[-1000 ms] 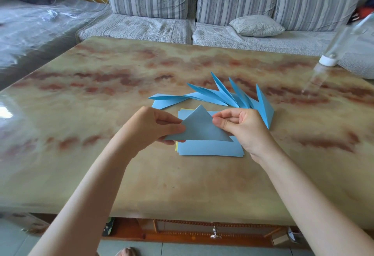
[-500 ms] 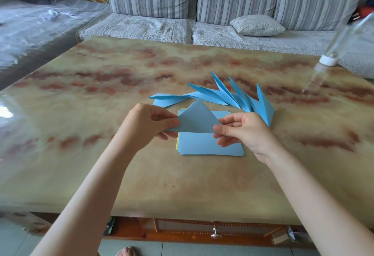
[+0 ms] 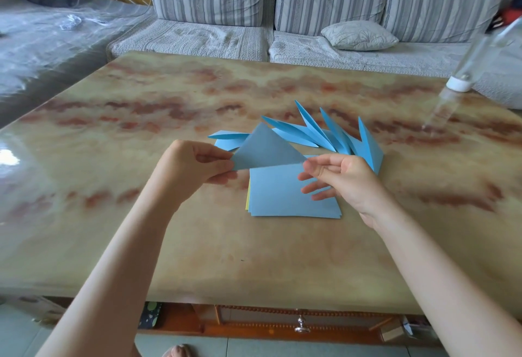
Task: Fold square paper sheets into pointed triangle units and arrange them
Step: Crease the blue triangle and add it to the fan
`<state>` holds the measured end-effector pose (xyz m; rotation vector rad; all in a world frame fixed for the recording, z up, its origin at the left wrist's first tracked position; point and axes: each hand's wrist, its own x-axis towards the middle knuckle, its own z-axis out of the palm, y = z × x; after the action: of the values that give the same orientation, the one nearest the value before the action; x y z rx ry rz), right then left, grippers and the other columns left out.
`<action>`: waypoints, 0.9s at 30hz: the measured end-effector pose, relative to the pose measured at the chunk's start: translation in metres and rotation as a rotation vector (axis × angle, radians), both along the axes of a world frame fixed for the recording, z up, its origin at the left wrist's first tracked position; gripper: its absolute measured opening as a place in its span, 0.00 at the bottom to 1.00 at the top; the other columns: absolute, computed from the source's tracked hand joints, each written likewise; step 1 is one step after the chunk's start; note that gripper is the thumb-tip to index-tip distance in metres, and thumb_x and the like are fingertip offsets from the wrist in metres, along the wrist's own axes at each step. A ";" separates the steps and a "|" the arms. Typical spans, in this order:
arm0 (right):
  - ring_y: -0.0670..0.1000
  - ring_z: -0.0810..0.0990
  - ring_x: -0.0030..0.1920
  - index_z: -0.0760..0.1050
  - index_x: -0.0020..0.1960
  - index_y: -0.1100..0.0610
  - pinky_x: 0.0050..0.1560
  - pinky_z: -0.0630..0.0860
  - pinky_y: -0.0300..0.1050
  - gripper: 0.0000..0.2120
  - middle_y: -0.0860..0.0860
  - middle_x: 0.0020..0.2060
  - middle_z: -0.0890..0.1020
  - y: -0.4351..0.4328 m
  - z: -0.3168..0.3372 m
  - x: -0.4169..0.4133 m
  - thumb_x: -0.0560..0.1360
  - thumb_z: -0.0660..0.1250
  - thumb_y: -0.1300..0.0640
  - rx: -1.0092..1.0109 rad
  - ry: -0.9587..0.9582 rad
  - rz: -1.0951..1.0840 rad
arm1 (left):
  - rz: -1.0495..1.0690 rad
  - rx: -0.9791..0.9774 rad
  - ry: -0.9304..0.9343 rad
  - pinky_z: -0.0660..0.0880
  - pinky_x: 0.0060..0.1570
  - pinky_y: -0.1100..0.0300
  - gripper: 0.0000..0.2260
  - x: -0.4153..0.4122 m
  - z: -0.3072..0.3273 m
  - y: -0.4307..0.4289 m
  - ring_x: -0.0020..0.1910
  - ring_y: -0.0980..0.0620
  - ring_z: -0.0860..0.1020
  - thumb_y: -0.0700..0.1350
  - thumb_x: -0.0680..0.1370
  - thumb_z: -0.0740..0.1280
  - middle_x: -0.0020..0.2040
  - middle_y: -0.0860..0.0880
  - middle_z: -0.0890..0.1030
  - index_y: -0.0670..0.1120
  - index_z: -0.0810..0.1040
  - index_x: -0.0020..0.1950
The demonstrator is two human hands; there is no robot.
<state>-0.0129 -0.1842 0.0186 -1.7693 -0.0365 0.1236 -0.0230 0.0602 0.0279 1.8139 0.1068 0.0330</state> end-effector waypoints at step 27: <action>0.37 0.60 0.72 0.73 0.67 0.44 0.72 0.53 0.36 0.30 0.37 0.71 0.68 0.002 -0.027 0.000 0.67 0.75 0.44 -0.744 -0.250 0.365 | 0.383 0.571 0.001 0.71 0.36 0.56 0.17 0.041 -0.023 0.032 0.39 0.40 0.79 0.55 0.77 0.65 0.39 0.40 0.82 0.40 0.82 0.44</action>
<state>-0.0130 -0.1822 -0.0084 -2.4982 -0.5571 0.1951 0.0175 0.0921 0.0046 2.3366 0.4852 0.3653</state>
